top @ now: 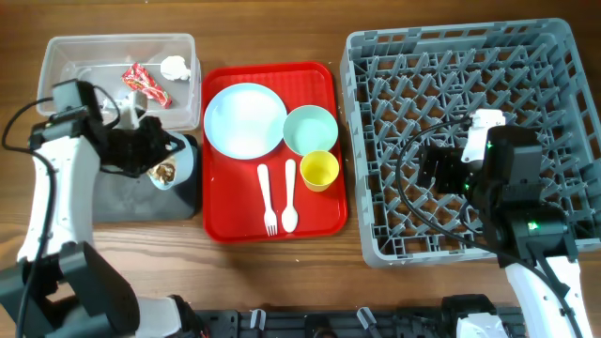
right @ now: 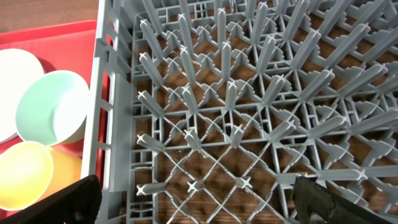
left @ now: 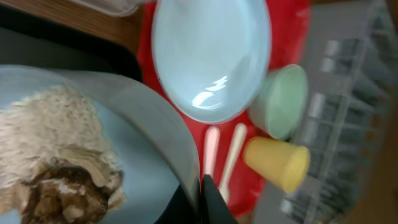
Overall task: Sort waste into correct bins and load items into the dishwasher rack
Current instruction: 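Tip the bowl over the black tray to dump the rice, then return the empty bowl to the red tray, grasp the yellow cup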
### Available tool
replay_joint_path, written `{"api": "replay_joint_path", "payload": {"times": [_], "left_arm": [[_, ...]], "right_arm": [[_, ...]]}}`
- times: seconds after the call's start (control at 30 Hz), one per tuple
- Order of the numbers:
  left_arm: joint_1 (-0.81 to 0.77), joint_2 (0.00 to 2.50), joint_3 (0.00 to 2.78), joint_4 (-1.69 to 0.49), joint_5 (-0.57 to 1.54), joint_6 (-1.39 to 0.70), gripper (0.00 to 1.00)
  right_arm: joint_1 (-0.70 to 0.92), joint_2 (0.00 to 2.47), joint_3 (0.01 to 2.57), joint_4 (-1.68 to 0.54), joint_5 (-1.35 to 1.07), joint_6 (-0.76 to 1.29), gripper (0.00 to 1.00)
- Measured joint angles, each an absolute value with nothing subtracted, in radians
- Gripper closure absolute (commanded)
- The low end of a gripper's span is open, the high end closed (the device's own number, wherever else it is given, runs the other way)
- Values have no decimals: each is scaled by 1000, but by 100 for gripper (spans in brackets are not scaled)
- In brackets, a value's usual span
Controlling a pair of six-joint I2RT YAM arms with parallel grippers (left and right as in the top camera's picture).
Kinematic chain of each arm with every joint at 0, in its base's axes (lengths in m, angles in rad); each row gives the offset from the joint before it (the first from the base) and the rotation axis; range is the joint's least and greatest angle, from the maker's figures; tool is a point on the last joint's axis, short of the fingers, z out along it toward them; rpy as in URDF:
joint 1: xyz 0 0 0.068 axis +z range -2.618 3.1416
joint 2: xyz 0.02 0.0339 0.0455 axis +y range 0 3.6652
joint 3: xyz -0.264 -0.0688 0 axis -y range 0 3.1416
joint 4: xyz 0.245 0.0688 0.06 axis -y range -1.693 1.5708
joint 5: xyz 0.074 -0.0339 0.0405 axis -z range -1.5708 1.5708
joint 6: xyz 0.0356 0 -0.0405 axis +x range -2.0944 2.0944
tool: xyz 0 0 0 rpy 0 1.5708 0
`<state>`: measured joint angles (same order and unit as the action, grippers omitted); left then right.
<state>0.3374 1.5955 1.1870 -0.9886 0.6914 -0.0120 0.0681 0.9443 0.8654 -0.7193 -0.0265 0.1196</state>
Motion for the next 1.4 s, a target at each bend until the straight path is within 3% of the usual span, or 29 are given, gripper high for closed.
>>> {"api": "replay_joint_path", "payload": {"times": [0.27,0.53,0.73,0.87,1.03,1.23,1.4], "left_arm": [[593,1824,1187,-1161,1197,247,96],[699,1897,1187,-1238,1365,273,96],[699,1897,1187,-1312,1410,513,96],[699,1897,1188,-1470,1507,513,96],[707,1897,1188,-1441,1544,432,96],[696,1897,1187,-1379,1509,493,96],[511,1802,1287,-1379,1319,500,96]], "right_arm": [[68,944,865,-719,-27,120,0],[68,944,865,-720,-27,120,0],[68,944,865,-720,-27,120,0],[68,944,865,-722,-27,120,0],[68,944,865,-727,-27,120,0],[68,944,865,-727,-27,120,0],[68,944,865,-726,-27,120,0]]}}
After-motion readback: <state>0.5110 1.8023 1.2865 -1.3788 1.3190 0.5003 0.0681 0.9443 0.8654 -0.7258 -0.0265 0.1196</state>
